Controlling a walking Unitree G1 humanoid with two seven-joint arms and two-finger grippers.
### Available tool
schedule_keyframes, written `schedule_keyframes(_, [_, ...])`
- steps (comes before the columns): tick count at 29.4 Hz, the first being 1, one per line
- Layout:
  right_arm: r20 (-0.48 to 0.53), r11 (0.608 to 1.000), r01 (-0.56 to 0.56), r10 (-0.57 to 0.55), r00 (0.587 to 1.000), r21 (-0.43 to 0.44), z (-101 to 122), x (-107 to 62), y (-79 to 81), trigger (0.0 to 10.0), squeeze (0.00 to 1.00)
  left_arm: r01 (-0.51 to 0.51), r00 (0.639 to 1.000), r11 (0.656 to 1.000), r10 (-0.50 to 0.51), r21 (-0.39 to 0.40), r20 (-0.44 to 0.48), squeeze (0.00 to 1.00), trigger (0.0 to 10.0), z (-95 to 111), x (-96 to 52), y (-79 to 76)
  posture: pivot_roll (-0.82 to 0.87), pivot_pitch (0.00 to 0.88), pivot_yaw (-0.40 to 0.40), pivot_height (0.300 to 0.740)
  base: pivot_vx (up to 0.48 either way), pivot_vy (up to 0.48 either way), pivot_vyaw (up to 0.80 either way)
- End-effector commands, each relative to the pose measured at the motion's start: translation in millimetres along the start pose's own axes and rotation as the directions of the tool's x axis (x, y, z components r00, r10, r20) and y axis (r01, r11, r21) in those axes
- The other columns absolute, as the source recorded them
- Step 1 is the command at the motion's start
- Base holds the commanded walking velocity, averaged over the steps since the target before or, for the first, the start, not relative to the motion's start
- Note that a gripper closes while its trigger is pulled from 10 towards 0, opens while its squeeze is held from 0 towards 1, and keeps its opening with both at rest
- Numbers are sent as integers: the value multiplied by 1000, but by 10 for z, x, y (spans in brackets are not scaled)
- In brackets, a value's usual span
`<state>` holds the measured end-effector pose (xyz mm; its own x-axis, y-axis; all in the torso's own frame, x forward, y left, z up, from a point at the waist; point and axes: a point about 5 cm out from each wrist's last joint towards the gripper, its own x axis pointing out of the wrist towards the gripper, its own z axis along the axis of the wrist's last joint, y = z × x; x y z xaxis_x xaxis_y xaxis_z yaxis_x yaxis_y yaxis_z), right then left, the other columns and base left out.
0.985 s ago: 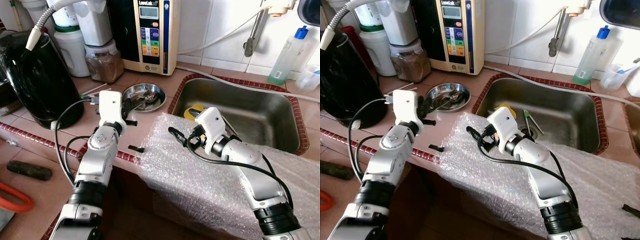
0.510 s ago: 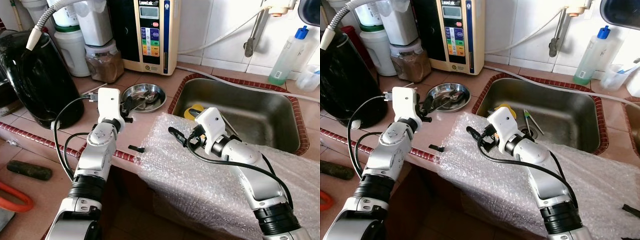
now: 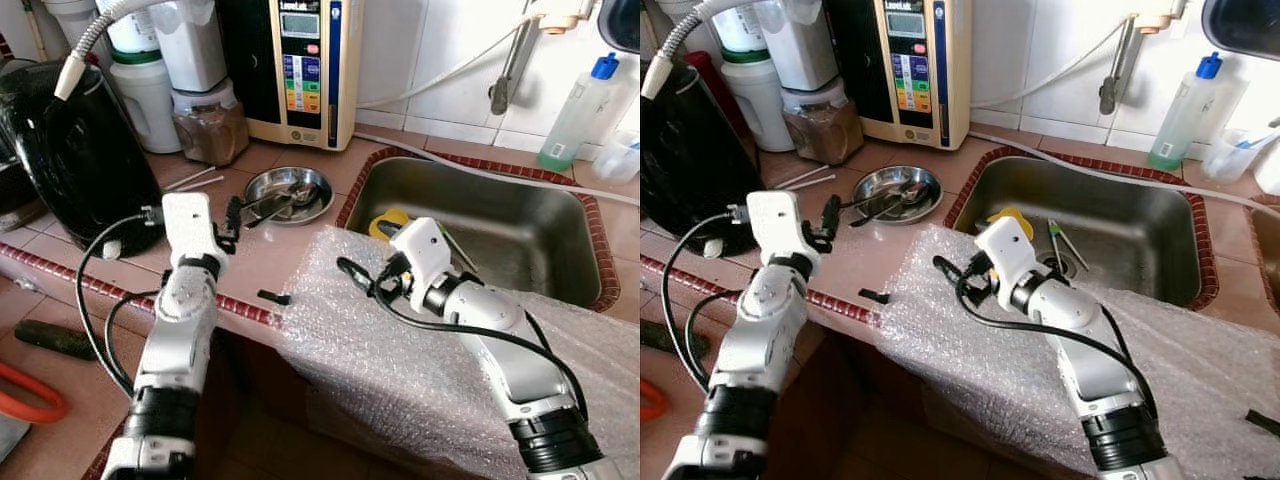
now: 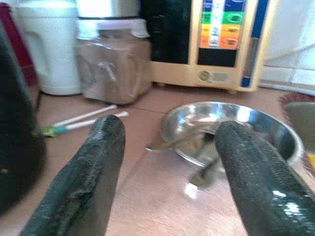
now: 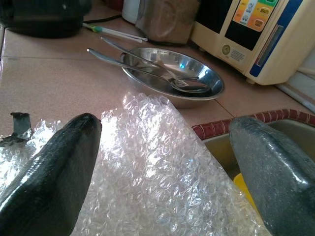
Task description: Kitchen organization
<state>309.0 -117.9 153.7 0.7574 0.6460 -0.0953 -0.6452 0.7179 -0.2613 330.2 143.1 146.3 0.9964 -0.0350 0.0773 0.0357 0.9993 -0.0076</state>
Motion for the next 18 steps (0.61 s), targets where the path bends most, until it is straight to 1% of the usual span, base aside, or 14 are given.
schedule_keyframes(1, [8,1000,-12,13,1000,-18,30,18,5,10000,0,25,1000,1000,-25,8,3,1000,10000,10,-26,-24,-23,0,44,740,0,0,0])
schedule_keyframes(5, [6,1000,-17,17,1000,-19,25,16,10,10000,0,69,997,997,-70,-15,-40,1000,10000,-61,-28,-104,-26,0,43,740,0,0,0])
schedule_keyframes(8, [5,1000,-18,18,1000,-21,24,14,12,10000,0,78,996,997,-79,-26,-52,1000,10000,-87,-20,-132,-31,0,45,740,0,0,0])
schedule_keyframes(10, [5,1000,-18,18,1000,-22,24,12,13,10000,0,81,995,996,-82,-25,-55,1000,10000,-100,-13,-134,-34,0,47,740,0,0,0])
schedule_keyframes(11, [5,1000,-16,17,1000,-22,24,8,11,10000,0,70,995,997,-72,-42,-62,1000,10000,-117,5,-115,-35,0,47,740,0,0,0])
schedule_keyframes(15, [3,1000,-14,14,1000,-21,18,0,12,10000,0,60,995,996,-65,-70,-74,1000,10000,-125,63,-94,-37,0,49,740,0,0,0])
schedule_keyframes(18, [3,1000,-15,15,1000,-20,15,-1,21,10000,0,68,994,995,-73,-71,-75,1000,10000,-115,97,-93,-37,0,49,740,0,0,0])
